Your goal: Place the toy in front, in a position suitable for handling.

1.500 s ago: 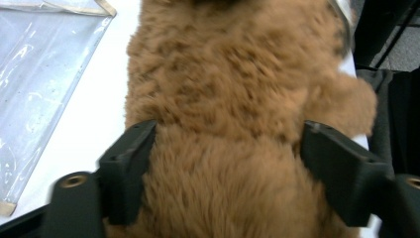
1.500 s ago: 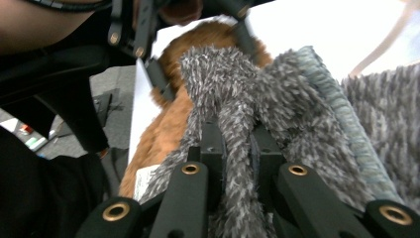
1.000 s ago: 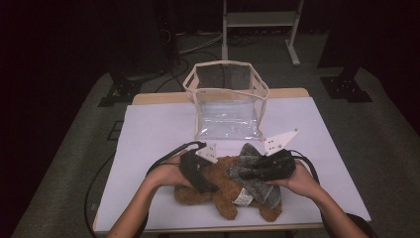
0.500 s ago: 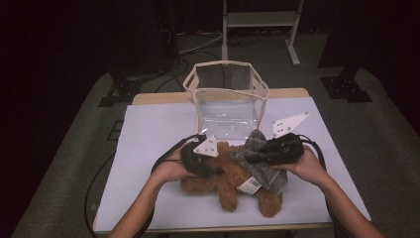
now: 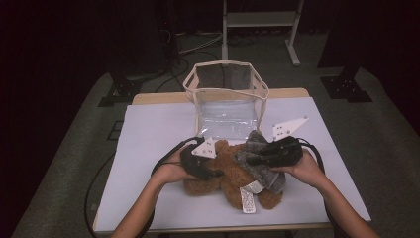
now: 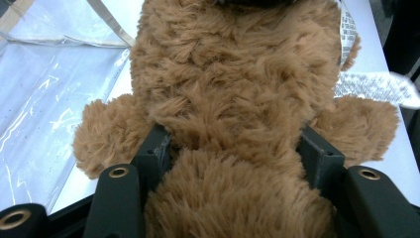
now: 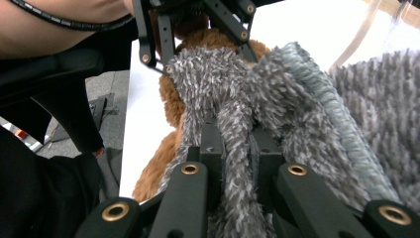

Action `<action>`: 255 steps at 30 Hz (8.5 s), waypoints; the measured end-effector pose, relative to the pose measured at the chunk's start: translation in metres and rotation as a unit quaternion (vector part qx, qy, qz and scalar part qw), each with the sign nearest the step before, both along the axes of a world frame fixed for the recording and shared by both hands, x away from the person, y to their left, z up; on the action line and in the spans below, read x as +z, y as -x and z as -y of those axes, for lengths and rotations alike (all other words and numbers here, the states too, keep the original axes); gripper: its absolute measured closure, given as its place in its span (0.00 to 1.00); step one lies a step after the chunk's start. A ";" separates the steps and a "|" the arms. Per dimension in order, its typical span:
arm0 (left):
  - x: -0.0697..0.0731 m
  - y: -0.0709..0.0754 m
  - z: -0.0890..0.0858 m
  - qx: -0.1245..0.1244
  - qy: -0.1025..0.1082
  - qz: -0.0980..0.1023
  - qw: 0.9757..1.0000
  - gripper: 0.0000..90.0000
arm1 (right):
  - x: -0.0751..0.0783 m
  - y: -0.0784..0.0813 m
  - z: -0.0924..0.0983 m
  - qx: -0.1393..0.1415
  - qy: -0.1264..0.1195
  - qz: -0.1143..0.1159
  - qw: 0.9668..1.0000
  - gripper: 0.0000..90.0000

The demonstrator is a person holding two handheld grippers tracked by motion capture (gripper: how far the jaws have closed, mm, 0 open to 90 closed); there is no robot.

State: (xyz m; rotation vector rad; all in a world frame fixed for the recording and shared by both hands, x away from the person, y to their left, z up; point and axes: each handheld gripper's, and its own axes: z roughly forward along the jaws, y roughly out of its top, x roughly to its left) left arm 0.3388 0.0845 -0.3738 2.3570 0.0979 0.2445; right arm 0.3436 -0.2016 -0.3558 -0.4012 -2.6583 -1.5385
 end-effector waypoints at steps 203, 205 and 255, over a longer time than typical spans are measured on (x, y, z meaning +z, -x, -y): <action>0.011 0.031 -0.014 -0.007 0.009 -0.024 1.000 0.44 | -0.012 -0.001 0.023 -0.036 0.040 -0.037 0.998 0.88; 0.009 0.029 -0.007 -0.018 -0.003 -0.032 0.999 0.44 | -0.012 -0.001 0.017 -0.032 0.036 -0.037 0.998 0.88; -0.003 0.037 -0.014 -0.030 -0.029 -0.048 0.998 0.51 | -0.014 -0.015 0.037 -0.075 0.005 -0.022 0.997 0.88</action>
